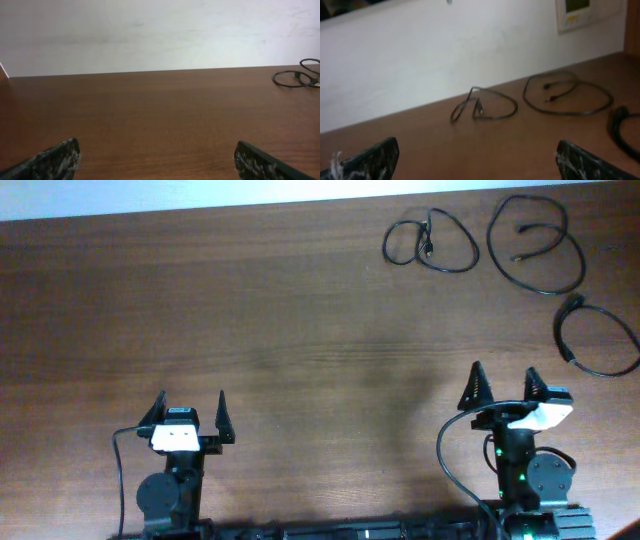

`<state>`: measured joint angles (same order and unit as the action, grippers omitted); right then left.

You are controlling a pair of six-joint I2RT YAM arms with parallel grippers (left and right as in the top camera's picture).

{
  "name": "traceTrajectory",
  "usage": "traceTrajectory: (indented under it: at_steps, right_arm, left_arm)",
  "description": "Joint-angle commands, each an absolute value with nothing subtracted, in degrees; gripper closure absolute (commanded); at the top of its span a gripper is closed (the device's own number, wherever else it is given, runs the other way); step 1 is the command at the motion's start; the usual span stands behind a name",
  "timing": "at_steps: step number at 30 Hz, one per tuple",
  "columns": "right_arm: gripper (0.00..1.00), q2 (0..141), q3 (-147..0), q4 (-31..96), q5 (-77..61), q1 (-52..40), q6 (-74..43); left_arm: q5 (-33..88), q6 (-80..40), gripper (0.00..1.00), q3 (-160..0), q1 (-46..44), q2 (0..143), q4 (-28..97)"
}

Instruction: Untangle cables

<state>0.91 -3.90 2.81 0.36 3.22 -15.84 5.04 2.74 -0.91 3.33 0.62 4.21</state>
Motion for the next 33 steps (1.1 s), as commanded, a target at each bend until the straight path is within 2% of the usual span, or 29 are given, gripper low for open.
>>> traceTrajectory:
  at_steps: [1,2,13,16,23,33]
  right_arm:
    - [0.01,0.4,-3.2,6.0,-0.9,3.4,-15.3]
    - [0.01,0.4,-3.2,10.7,-0.9,3.4,-15.3]
    - [0.01,0.3,-3.2,11.0,-0.9,-0.1,-15.3]
    - [0.01,0.3,-0.3,4.4,0.7,0.1,-15.2]
    - [0.01,0.3,-0.3,4.6,-0.3,0.1,3.2]
    - [0.01,0.3,-0.3,4.5,0.0,0.1,3.2]
  left_arm:
    - [4.5,2.2,0.01,-0.5,3.1,0.4,4.1]
    - [4.5,2.2,0.01,-0.5,3.1,0.4,4.1]
    - [4.5,2.2,0.01,-0.5,3.1,0.4,4.1]
    - [4.5,2.2,0.01,-0.5,3.1,0.4,4.1]
    - [4.5,2.2,0.01,-0.5,3.1,0.4,4.1]
    - [4.5,2.2,0.01,-0.5,3.1,0.4,4.1]
